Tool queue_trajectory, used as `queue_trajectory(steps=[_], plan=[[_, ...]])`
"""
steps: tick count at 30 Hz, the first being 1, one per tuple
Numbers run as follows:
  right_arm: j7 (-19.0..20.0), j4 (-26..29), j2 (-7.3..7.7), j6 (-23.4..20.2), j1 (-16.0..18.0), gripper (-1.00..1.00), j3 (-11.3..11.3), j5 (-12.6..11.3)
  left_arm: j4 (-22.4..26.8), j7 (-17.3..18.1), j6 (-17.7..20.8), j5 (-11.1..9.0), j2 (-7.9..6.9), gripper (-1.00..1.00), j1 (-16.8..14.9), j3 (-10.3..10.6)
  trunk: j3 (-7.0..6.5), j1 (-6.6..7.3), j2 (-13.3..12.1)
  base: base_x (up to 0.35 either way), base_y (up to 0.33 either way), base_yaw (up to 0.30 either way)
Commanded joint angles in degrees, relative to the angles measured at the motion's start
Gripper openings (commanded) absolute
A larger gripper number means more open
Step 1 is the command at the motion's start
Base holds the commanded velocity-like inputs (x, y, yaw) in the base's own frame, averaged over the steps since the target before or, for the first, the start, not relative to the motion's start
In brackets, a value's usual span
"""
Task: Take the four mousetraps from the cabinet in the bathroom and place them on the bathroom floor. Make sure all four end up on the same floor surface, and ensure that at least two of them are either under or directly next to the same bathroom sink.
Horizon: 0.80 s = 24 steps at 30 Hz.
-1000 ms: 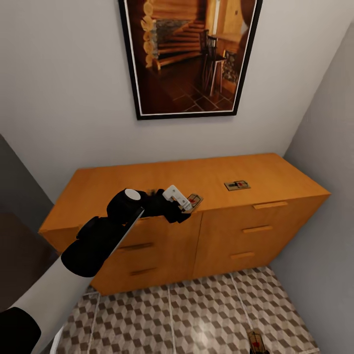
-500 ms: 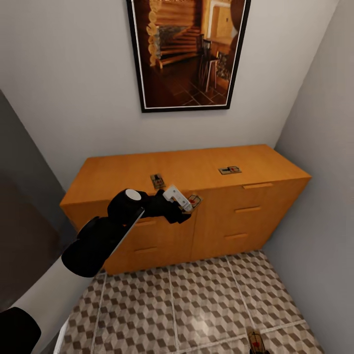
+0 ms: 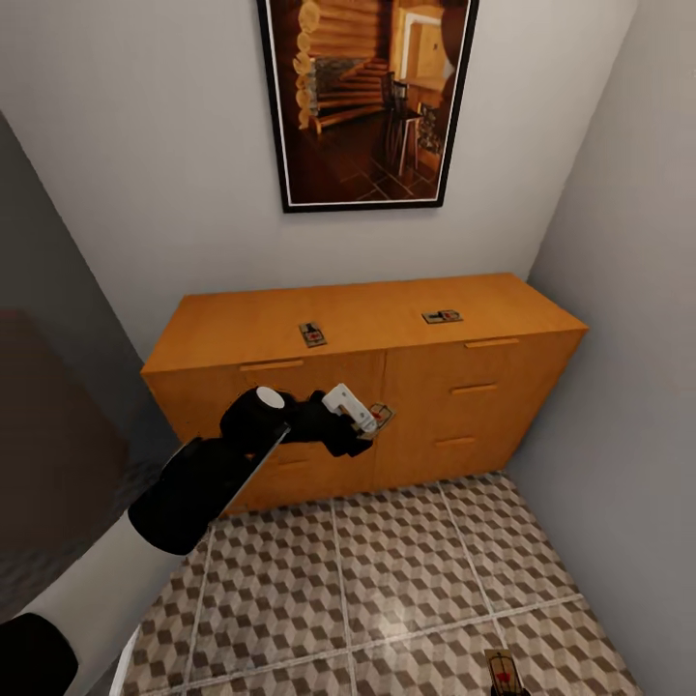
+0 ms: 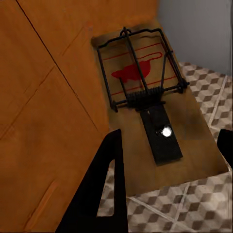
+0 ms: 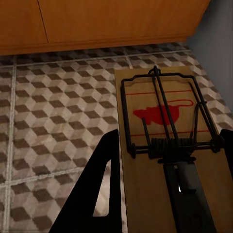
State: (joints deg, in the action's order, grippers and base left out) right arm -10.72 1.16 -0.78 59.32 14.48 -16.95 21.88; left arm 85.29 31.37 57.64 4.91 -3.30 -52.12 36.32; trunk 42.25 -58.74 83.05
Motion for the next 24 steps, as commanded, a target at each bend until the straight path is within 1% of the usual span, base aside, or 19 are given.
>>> queue_trajectory(steps=[1,2,4,5,7,8,9,10,12,14,15,16,17,18,20,21,22,23,24], plan=[[-0.4,0.0,-0.01,0.1,0.0,-1.00,-0.2,0.5,-1.0,0.3,0.0,0.6,-0.03,-1.00,0.7,0.7,0.04,0.01,0.0,-0.027,-0.003,0.000],[-0.4,0.0,-0.01,0.1,0.0,-1.00,-0.2,0.5,-1.6,0.2,0.0,0.6,-0.03,-1.00,1.1,1.1,0.04,0.01,0.0,-0.022,-0.002,0.000],[-0.4,0.0,-0.01,0.1,0.0,-1.00,-0.2,0.5,-3.6,-0.6,0.0,0.6,-0.03,-1.00,2.4,2.5,0.04,0.01,0.0,-0.012,-0.001,0.000],[-0.4,0.0,-0.01,0.1,0.0,-1.00,-0.2,0.5,-5.3,-1.6,-0.1,0.6,-0.05,-1.00,3.4,3.8,0.04,0.01,0.0,-0.007,-0.001,0.000],[-0.4,0.0,-0.01,0.1,0.0,-1.00,-0.2,0.5,-9.6,-5.0,-1.4,0.7,-0.06,-1.00,5.6,6.9,0.04,0.01,0.0,-0.004,0.000,0.000],[-0.4,0.0,-0.01,0.1,0.0,-1.00,-0.2,0.5,-10.8,-6.2,-2.2,0.7,-0.06,-1.00,6.1,7.8,0.04,0.01,0.0,-0.002,0.000,0.000],[-0.4,0.0,-0.01,0.1,0.0,-1.00,-0.2,0.5,-13.7,-8.9,-4.3,0.5,-0.03,-1.00,7.2,9.5,0.04,0.01,0.0,-0.001,0.000,0.000],[-0.4,0.0,-0.01,0.1,0.0,-1.00,-0.2,0.5,-15.2,-10.3,-5.7,0.5,-0.01,-1.00,7.7,10.3,0.04,0.01,0.0,-0.001,0.000,0.000],[-0.4,0.0,-0.01,0.1,0.0,-1.00,-0.2,0.5,-21.9,-16.2,-12.4,0.0,0.14,-1.00,9.7,12.9,0.04,0.01,0.0,0.000,0.000,0.000],[-0.4,0.0,-0.01,0.1,0.0,-1.00,-0.2,0.5,-29.0,-20.5,-18.9,-0.7,0.59,-1.00,11.7,14.4,0.04,0.01,0.0,0.000,0.000,0.000],[-0.4,0.0,-0.01,0.1,0.0,-1.00,-0.2,0.5,-32.6,-21.9,-21.9,-1.0,1.10,-1.00,12.6,14.8,0.04,0.01,0.0,0.000,0.000,0.000],[-0.4,0.0,-0.01,0.1,0.0,-1.00,-0.2,0.5,-34.4,-22.3,-23.4,-1.2,1.36,-1.00,13.1,14.9,0.04,0.01,0.0,0.000,0.000,0.000],[-0.4,0.0,-0.01,0.1,0.0,-1.00,-0.2,0.5,-38.3,-23.1,-26.7,-1.4,1.84,-1.00,14.1,15.1,0.04,0.01,0.0,0.000,0.000,0.000],[-0.4,0.0,-0.01,0.1,0.0,-1.00,-0.2,0.5,-40.2,-23.3,-28.4,-1.6,2.05,-1.00,14.5,15.2,0.04,0.01,0.0,0.000,0.000,0.000],[-0.4,0.0,-0.01,0.1,0.0,-1.00,-0.2,0.5,-48.0,-23.9,-36.4,-2.1,2.71,-1.00,16.1,15.3,0.04,0.01,0.0,0.000,0.000,0.000],[-0.4,0.0,-0.01,0.1,0.0,-1.00,-0.2,0.5,-49.9,-24.0,-38.6,-2.4,2.87,-1.00,16.3,15.3,0.04,0.01,0.0,0.000,0.000,0.000],[-0.4,0.0,-0.01,0.1,0.0,-1.00,-0.2,0.5,-53.7,-24.2,-43.0,-3.4,3.09,-1.00,16.8,15.3,0.04,0.01,0.0,0.000,0.000,0.000],[-0.4,0.0,-0.01,0.1,0.0,-1.00,-0.2,0.5,-57.4,-24.3,-47.6,-5.0,3.23,-1.00,17.3,15.3,0.04,0.01,0.0,0.000,0.000,0.000],[-0.4,0.0,-0.01,0.1,0.0,-1.00,-0.2,0.5,-59.3,-24.3,-49.8,-6.2,3.28,-1.00,17.5,15.3,0.04,0.01,0.0,0.000,0.000,0.000]])
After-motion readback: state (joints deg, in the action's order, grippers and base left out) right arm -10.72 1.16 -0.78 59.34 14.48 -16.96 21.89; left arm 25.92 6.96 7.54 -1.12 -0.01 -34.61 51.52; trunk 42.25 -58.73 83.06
